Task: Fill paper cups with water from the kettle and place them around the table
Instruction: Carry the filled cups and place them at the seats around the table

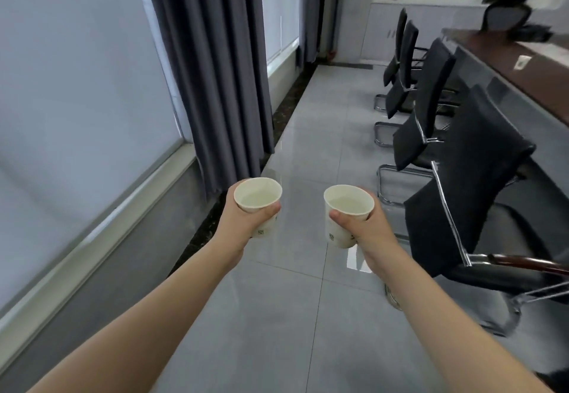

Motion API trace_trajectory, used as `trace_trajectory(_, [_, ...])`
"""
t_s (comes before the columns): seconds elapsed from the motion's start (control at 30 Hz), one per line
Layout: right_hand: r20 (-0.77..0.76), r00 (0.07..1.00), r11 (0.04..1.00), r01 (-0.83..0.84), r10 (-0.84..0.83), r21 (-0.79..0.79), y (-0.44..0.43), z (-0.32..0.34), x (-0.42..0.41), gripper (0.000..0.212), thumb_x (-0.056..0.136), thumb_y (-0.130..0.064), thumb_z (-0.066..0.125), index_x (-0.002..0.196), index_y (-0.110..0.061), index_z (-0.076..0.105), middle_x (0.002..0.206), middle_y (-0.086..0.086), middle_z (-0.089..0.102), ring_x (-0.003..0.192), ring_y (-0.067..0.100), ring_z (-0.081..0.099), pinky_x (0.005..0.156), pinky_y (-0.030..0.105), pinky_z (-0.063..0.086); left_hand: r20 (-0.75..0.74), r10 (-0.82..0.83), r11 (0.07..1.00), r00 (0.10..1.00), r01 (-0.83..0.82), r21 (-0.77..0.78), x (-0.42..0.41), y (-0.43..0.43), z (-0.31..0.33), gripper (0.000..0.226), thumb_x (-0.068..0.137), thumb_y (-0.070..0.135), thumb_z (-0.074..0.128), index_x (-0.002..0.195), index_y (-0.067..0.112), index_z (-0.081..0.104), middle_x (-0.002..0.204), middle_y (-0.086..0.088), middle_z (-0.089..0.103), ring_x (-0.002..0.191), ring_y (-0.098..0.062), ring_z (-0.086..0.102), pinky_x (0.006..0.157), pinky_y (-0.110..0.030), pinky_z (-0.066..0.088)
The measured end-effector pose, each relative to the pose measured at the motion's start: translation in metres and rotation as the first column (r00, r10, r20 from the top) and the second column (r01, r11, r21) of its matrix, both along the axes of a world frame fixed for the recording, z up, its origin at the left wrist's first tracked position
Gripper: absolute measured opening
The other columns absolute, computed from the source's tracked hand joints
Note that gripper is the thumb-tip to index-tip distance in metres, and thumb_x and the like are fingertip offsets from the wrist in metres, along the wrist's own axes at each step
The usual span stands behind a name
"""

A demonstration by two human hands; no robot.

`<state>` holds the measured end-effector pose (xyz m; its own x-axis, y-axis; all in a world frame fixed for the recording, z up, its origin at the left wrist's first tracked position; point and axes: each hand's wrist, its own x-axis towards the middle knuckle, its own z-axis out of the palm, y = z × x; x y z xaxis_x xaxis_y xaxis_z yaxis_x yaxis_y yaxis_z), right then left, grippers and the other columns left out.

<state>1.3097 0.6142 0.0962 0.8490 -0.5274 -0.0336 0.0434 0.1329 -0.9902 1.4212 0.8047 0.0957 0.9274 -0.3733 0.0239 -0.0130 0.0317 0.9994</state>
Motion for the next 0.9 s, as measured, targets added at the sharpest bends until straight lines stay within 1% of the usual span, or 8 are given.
trace_trajectory(0.1, [-0.003,1.0,0.999,0.03,-0.03,-0.025,-0.039,0.005,0.049,0.058,0.075,-0.002,0.075,0.121,-0.023,0.048,0.106,-0.006,0.061,0.092,0.006,0.059,0.067,0.016,0.048,0.01,-0.008,1.0,1.0,0.008,-0.019,0.05,-0.041,0.008,0.086,0.048,0.042,0.085,0.123,0.023,0.048,0.116,-0.007,0.061,0.107,-0.024,0.061,0.086,-0.048,0.055])
trace_trajectory(0.2, [-0.005,0.997,0.997,0.07,-0.071,-0.027,-0.071,0.008,0.093,0.057,0.076,-0.003,0.075,0.121,-0.023,0.048,0.103,-0.007,0.061,0.091,0.007,0.059,0.068,0.019,0.047,0.02,-0.025,0.999,0.999,0.026,-0.031,0.094,-0.079,0.012,0.067,0.061,0.024,0.086,0.114,0.031,0.046,0.111,0.0,0.06,0.103,-0.016,0.059,0.082,-0.035,0.055])
trace_trajectory(0.3, [-0.014,0.995,0.995,0.096,-0.097,-0.037,-0.099,0.008,0.134,0.055,0.076,-0.004,0.075,0.12,-0.022,0.048,0.103,-0.007,0.061,0.088,0.004,0.058,0.062,0.013,0.047,0.037,-0.067,0.998,0.997,0.068,-0.018,0.134,-0.114,0.012,0.059,0.072,0.009,0.08,0.109,0.036,0.042,0.108,0.007,0.057,0.1,-0.009,0.057,0.081,-0.028,0.052])
trace_trajectory(0.37, [-0.015,0.995,0.994,0.103,-0.103,-0.029,-0.117,0.008,0.162,0.054,0.076,-0.006,0.076,0.119,-0.021,0.049,0.103,-0.006,0.062,0.089,0.005,0.059,0.06,0.01,0.047,0.044,-0.115,0.993,0.992,0.116,-0.018,0.161,-0.135,0.011,0.057,0.071,0.009,0.081,0.107,0.035,0.045,0.104,0.008,0.059,0.095,-0.006,0.058,0.081,-0.029,0.052])
trace_trajectory(0.5, [-0.039,0.99,0.99,0.134,-0.132,0.044,-0.155,0.002,0.223,0.055,0.074,-0.013,0.078,0.121,-0.023,0.051,0.112,-0.001,0.064,0.099,0.014,0.06,0.074,0.026,0.049,0.038,-0.159,0.987,0.987,0.16,-0.02,0.225,-0.181,0.005,0.056,0.066,0.017,0.083,0.106,0.034,0.048,0.106,0.005,0.061,0.098,-0.01,0.06,0.083,-0.036,0.053])
trace_trajectory(0.63, [-0.054,0.988,0.988,0.147,-0.145,0.035,-0.196,0.002,0.289,0.07,0.061,-0.023,0.087,0.121,-0.019,0.052,0.11,0.001,0.064,0.097,0.015,0.061,0.078,0.029,0.05,-0.003,-0.199,0.979,0.98,0.198,-0.048,0.303,-0.229,-0.002,0.055,0.073,0.009,0.079,0.107,0.037,0.045,0.106,0.006,0.06,0.1,-0.011,0.058,0.084,-0.038,0.052])
trace_trajectory(0.7, [-0.043,0.982,0.982,0.186,-0.184,0.044,-0.214,0.004,0.32,0.064,0.062,-0.016,0.086,0.115,-0.024,0.052,0.104,-0.004,0.064,0.094,0.012,0.06,0.077,0.027,0.049,-0.028,-0.229,0.973,0.973,0.228,-0.04,0.34,-0.251,-0.002,0.058,0.072,0.012,0.081,0.11,0.036,0.044,0.108,0.007,0.059,0.1,-0.011,0.058,0.082,-0.037,0.052])
trace_trajectory(0.9, [-0.031,0.972,0.972,0.235,-0.234,0.027,-0.274,0.016,0.408,0.058,0.057,-0.02,0.081,0.106,-0.029,0.051,0.099,-0.008,0.062,0.09,0.009,0.06,0.074,0.025,0.048,0.027,-0.281,0.96,0.959,0.281,0.021,0.442,-0.321,0.008,0.057,0.071,0.013,0.081,0.107,0.037,0.043,0.106,0.009,0.057,0.099,-0.007,0.056,0.076,-0.022,0.048])
